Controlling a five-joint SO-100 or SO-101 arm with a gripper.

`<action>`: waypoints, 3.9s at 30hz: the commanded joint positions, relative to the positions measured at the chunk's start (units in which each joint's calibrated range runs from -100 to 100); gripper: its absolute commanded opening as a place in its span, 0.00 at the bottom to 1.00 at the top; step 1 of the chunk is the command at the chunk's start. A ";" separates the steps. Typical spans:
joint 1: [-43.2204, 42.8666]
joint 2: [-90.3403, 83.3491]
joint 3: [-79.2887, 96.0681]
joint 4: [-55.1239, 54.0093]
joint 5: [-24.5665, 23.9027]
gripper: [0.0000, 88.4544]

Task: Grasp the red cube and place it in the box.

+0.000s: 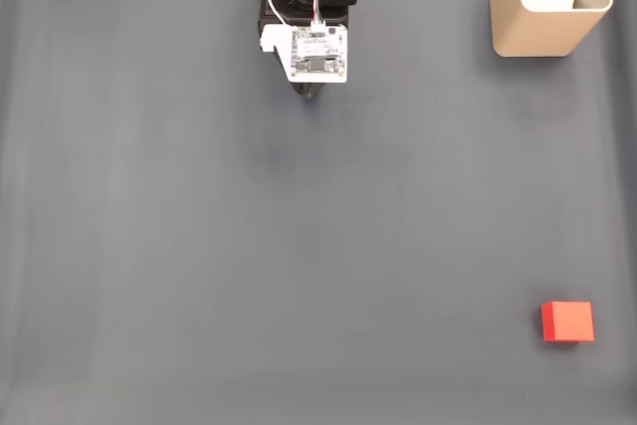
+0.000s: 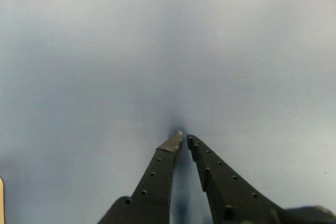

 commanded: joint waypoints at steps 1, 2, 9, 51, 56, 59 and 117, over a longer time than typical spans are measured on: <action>0.23 0.09 0.45 1.12 0.39 0.00; 0.23 0.09 0.45 1.20 0.44 0.00; 0.23 0.09 0.45 1.03 -0.39 0.00; -4.46 30.50 -35.41 -17.33 -2.39 0.00; -5.81 36.22 -42.34 -15.52 -1.32 0.00; -6.88 38.91 -45.53 -15.28 -0.49 0.00; -23.28 100.95 -111.78 -7.00 1.12 0.01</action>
